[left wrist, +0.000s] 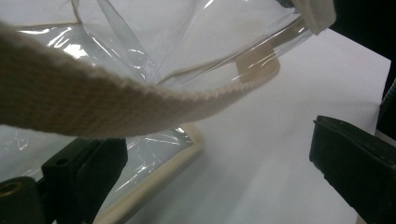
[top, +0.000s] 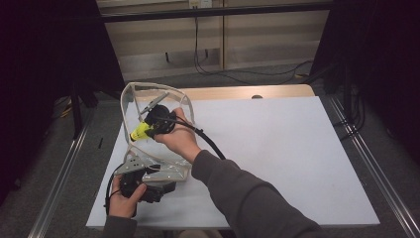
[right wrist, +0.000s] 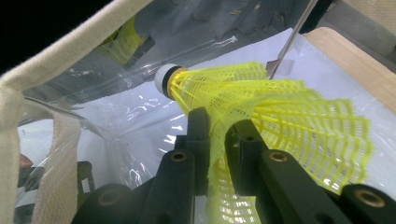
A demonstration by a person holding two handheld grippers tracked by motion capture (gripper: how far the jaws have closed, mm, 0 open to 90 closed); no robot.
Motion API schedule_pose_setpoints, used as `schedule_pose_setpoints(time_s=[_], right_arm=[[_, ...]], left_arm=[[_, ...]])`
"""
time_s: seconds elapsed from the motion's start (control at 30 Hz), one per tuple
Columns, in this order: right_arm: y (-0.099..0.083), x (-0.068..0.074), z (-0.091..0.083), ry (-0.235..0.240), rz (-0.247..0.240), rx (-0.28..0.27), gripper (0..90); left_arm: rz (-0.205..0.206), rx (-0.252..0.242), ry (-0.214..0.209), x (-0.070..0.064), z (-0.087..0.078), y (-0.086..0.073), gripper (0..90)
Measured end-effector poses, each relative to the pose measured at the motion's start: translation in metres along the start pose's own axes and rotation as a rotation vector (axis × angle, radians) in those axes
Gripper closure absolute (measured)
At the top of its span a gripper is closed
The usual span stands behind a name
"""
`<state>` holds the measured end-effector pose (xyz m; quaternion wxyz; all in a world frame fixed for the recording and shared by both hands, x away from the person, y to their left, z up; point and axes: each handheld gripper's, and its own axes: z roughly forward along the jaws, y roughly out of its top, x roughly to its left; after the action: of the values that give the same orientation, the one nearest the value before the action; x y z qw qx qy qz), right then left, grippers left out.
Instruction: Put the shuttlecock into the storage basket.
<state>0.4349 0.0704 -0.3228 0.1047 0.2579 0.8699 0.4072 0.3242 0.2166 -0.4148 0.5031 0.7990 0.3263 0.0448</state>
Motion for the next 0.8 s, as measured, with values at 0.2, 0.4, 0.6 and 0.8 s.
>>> schedule_pose_setpoints(time_s=[0.2,0.4,0.6,0.8], right_arm=[[-0.001,0.0,0.005,0.006,0.001,0.006,80.9],[-0.002,0.0,0.009,0.009,0.006,0.003,80.8],[-0.004,-0.001,0.012,0.013,0.016,0.007,80.7],[-0.005,-0.001,0.014,0.019,0.02,0.008,80.5]], left_arm=[[-0.003,-0.002,0.0,0.0,-0.001,0.0,4.2],[-0.002,0.004,0.002,0.0,0.0,0.0,4.3],[0.001,0.001,0.002,0.0,0.0,0.0,4.2],[0.003,0.003,0.007,0.0,0.0,-0.001,4.2]])
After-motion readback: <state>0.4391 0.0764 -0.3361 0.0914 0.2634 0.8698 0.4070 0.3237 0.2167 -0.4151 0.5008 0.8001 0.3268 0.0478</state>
